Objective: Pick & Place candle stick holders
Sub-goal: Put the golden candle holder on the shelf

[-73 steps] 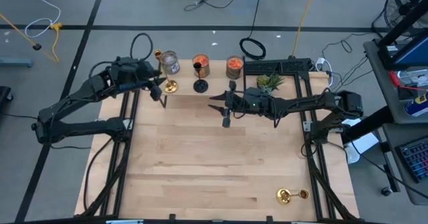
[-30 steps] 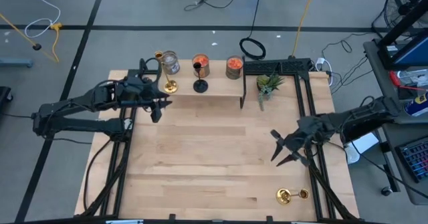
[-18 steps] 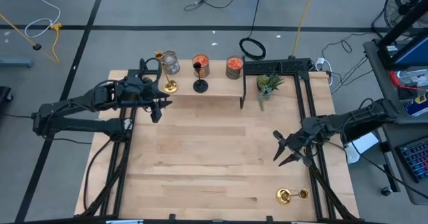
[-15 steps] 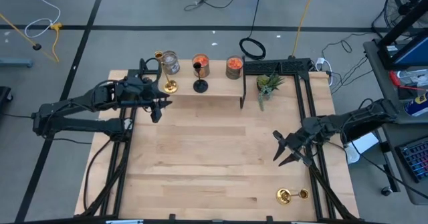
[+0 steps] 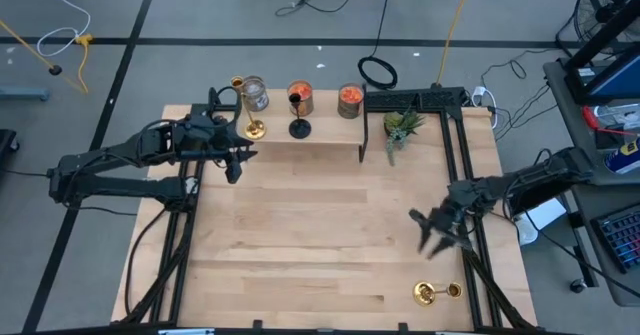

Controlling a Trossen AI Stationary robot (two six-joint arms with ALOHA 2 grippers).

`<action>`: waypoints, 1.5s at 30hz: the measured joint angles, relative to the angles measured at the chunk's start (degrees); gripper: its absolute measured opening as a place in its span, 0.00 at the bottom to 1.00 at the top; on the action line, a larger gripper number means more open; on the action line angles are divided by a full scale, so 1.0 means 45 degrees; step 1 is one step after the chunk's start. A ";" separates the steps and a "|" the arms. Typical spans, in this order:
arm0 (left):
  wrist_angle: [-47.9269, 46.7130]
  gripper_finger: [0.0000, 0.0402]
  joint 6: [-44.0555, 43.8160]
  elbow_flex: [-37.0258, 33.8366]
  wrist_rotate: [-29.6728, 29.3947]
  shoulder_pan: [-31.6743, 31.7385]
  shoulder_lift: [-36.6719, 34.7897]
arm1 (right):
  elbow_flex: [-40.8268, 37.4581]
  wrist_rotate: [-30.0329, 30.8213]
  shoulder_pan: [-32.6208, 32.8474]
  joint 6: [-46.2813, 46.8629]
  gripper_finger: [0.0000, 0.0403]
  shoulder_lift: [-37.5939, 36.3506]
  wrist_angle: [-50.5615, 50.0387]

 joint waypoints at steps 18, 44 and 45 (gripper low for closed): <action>0.0054 0.37 -0.0001 0.0000 -0.0005 0.0000 -0.0005 | -0.0764 0.0603 0.3205 -0.0737 0.31 0.1699 0.4078; 0.0054 0.37 -0.0001 0.0000 0.0000 0.0000 0.0000 | -0.0501 0.4745 0.6846 -0.0706 0.31 0.5829 0.8370; 0.0054 0.37 -0.0001 0.0000 -0.0002 0.0000 0.0000 | -0.0361 0.4979 0.6909 -0.0658 0.31 0.6003 0.8376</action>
